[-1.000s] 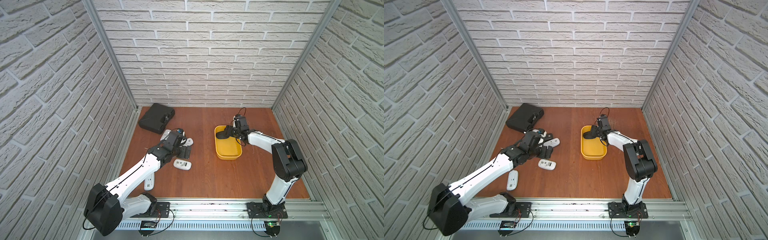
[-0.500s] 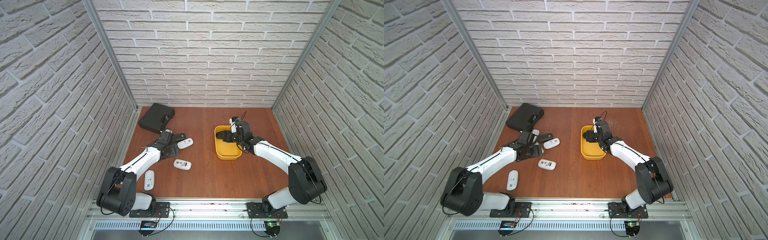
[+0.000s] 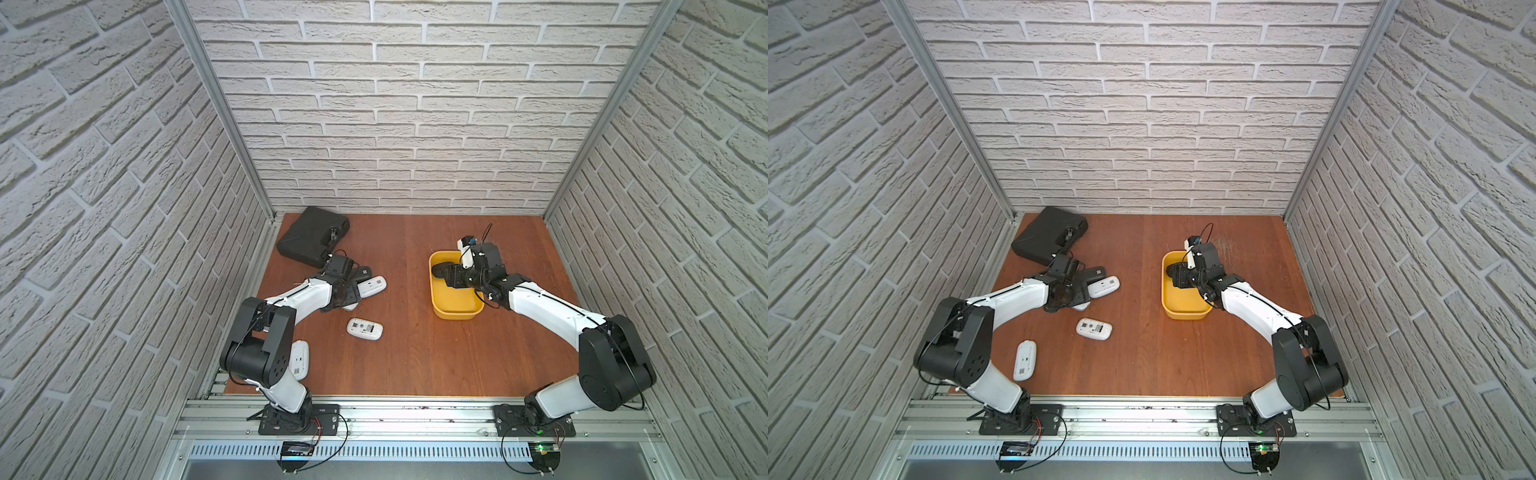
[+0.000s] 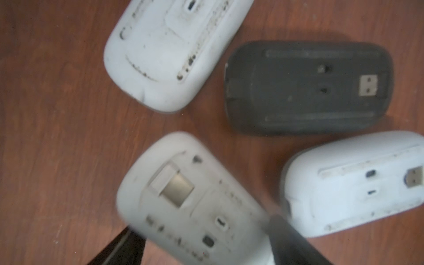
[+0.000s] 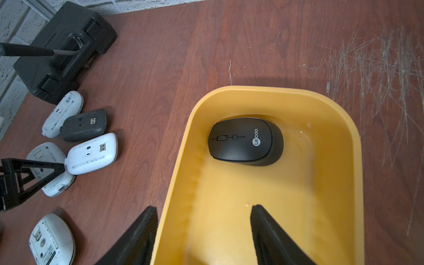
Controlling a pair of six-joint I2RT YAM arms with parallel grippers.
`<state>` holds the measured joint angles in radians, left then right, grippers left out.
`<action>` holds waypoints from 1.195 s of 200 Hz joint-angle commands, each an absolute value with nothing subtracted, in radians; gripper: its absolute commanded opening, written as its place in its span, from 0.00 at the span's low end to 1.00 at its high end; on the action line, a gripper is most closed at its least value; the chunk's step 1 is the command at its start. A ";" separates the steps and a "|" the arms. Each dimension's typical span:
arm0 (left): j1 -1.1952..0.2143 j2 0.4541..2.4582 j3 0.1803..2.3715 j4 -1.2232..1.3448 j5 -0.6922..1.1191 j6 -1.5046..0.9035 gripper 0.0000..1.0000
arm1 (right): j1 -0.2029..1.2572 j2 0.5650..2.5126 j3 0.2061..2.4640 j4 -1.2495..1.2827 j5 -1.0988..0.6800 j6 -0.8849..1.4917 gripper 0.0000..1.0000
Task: Put the mouse in the storage box
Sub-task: Pick up the mouse from the center of the board.
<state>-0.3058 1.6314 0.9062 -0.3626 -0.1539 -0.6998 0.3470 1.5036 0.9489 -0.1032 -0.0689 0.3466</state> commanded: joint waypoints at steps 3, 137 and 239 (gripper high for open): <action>-0.295 1.681 0.910 -0.371 -0.157 -0.704 0.86 | 0.346 1.468 0.962 -0.098 -0.076 0.330 0.68; -0.285 1.744 0.914 -0.410 -0.135 -0.680 0.61 | 0.345 1.476 0.960 -0.092 -0.113 0.347 0.66; -0.435 1.273 0.795 -0.246 0.006 -0.461 0.50 | 0.348 1.351 0.909 -0.058 -0.338 0.472 0.64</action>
